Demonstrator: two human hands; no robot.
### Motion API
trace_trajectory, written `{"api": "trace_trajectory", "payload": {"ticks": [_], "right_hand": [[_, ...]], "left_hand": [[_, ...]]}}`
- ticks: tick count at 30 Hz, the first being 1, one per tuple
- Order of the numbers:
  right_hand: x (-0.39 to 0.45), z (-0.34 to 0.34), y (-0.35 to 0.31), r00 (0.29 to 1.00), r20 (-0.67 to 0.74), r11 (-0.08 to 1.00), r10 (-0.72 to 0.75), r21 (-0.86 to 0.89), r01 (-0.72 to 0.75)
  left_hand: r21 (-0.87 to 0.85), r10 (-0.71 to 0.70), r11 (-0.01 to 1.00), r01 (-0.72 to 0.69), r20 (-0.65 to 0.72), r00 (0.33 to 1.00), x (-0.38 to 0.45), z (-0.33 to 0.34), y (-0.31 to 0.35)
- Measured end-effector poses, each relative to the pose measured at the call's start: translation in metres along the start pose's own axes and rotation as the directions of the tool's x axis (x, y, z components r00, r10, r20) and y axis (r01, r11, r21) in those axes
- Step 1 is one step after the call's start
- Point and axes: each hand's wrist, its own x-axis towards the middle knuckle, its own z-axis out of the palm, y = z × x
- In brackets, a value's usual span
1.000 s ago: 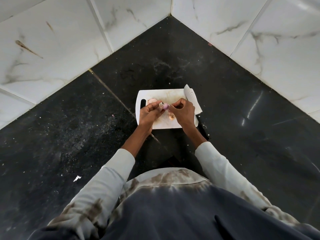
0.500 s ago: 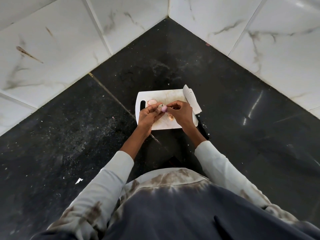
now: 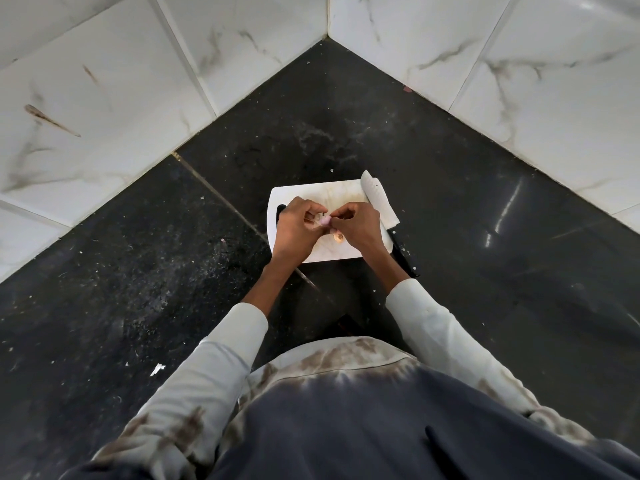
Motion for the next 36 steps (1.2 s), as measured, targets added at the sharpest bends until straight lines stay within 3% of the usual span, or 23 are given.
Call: {"api": "trace_trajectory", "payload": {"ticks": [9,16,23,27,36], "right_hand": [[0.005,-0.010,-0.005,0.978,0.172,0.992,0.120,-0.069,-0.109],[0.001,-0.002,0.007,0.998,0.036,0.999,0.042,-0.004,-0.042],[0.002,-0.005,0.006,0.997,0.071,0.999,0.026,0.016,-0.028],[0.003,-0.003,0.005,0.998,0.069,1.000,-0.004,-0.007,0.005],[0.002,-0.010,0.000,0.992,0.119,0.997,-0.052,0.068,0.044]], "left_hand": [[-0.108,-0.178,0.977,0.183,0.052,0.983,-0.003,-0.003,-0.007],[-0.237,-0.249,0.928,0.287,0.179,0.952,0.006,-0.005,0.009],[-0.317,-0.341,0.870,0.377,0.165,0.925,0.003,-0.002,0.007],[-0.248,-0.351,0.894,0.374,0.133,0.927,0.001,-0.003,0.007],[-0.376,-0.393,0.827,0.417,0.141,0.909,0.004,-0.007,0.008]]}}
